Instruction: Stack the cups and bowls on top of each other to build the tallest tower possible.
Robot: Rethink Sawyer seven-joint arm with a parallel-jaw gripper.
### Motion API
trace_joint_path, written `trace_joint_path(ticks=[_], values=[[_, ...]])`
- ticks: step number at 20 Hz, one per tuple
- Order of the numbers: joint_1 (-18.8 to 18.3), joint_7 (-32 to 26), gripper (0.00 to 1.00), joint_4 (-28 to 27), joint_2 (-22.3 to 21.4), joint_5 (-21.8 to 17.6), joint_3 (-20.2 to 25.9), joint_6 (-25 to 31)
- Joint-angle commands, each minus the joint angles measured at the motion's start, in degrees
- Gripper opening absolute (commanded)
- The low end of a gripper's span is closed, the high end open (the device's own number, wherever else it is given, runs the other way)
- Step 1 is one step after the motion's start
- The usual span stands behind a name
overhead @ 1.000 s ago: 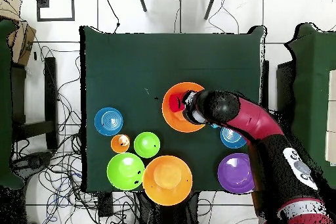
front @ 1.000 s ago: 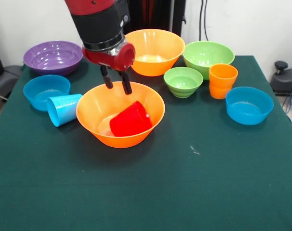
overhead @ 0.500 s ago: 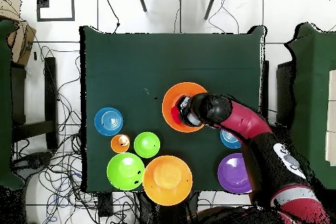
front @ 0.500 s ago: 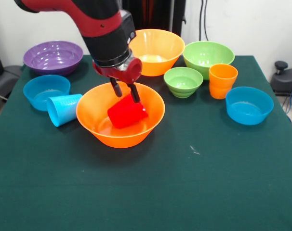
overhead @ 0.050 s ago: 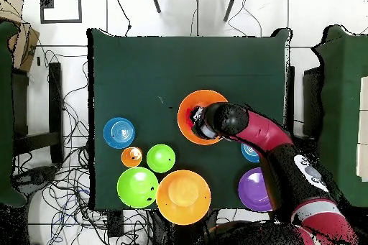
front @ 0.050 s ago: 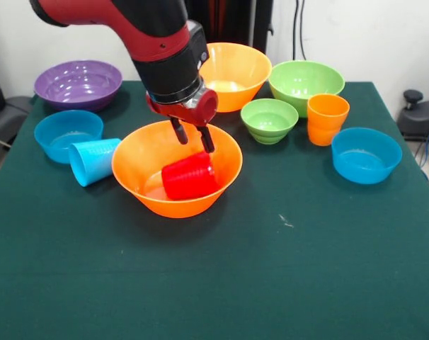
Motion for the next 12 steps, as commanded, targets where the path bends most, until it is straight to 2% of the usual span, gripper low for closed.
trace_joint_path(ticks=[1, 2, 3, 12], values=[[3.33, 0.64, 1.00, -0.53, -2.25, -5.73, -0.59, -4.61], [3.50, 0.14, 1.00, -0.73, -2.23, -6.44, -0.68, -5.25], [3.53, 0.30, 0.00, -1.22, -1.92, -6.51, -0.75, -5.02], [3.53, -0.23, 0.00, -2.20, -2.68, -6.11, -0.66, -1.98]])
